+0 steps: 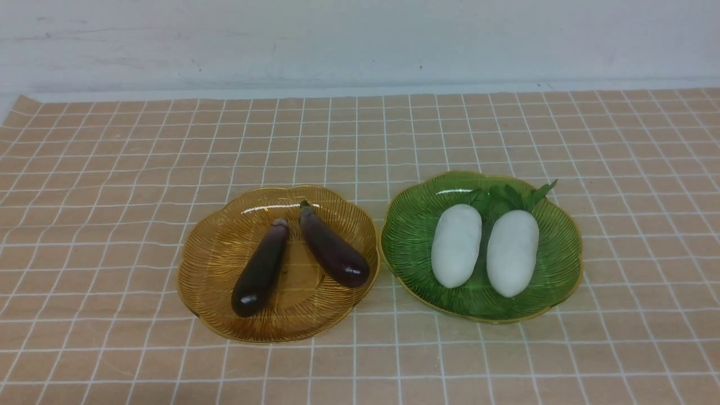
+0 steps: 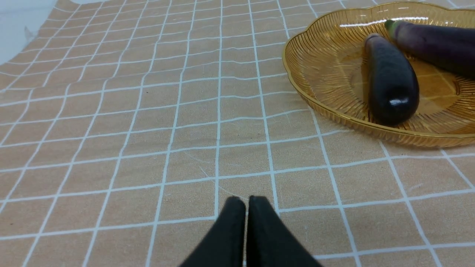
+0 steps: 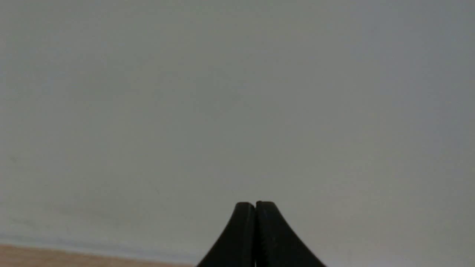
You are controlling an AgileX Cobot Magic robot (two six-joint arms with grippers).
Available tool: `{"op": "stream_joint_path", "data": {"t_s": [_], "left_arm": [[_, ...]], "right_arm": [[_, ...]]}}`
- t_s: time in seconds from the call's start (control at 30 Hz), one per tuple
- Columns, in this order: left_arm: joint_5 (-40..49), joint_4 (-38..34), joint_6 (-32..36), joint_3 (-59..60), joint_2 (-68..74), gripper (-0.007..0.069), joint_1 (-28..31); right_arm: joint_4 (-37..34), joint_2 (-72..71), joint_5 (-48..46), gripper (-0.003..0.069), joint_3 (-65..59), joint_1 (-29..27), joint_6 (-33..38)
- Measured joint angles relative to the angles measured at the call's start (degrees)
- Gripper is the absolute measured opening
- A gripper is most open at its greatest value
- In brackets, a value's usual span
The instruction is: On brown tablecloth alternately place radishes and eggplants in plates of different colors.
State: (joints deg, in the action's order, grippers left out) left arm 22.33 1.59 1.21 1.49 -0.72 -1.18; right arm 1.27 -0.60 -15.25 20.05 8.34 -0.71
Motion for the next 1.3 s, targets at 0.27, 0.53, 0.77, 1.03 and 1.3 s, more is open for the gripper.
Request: {"op": "stream_joint_path", "data": {"t_s": [0.27, 0.53, 0.77, 1.03, 1.3], "left_arm": [[0.0, 0.0, 0.0, 0.0, 0.0, -0.0003, 0.0], [-0.1, 0.0, 0.0, 0.0, 0.0, -0.0003, 0.0], [-0.1, 0.0, 0.0, 0.0, 0.0, -0.0003, 0.0], [-0.1, 0.0, 0.0, 0.0, 0.0, -0.0003, 0.0], [-0.1, 0.0, 0.0, 0.0, 0.0, -0.0003, 0.0]], "right_arm": [[0.39, 0.0, -2.39, -0.0015, -14.78, -8.23, 0.0], [-0.36, 0.0, -6.77, -0.0015, -21.62, -11.48, -0.68], [-0.44, 0.0, -6.88, -0.0015, -21.62, -11.54, -0.87], [-0.44, 0.0, -6.88, -0.0015, -21.62, -11.54, -0.87], [-0.48, 0.0, -6.88, -0.0015, -21.62, -11.54, -0.87]]}}
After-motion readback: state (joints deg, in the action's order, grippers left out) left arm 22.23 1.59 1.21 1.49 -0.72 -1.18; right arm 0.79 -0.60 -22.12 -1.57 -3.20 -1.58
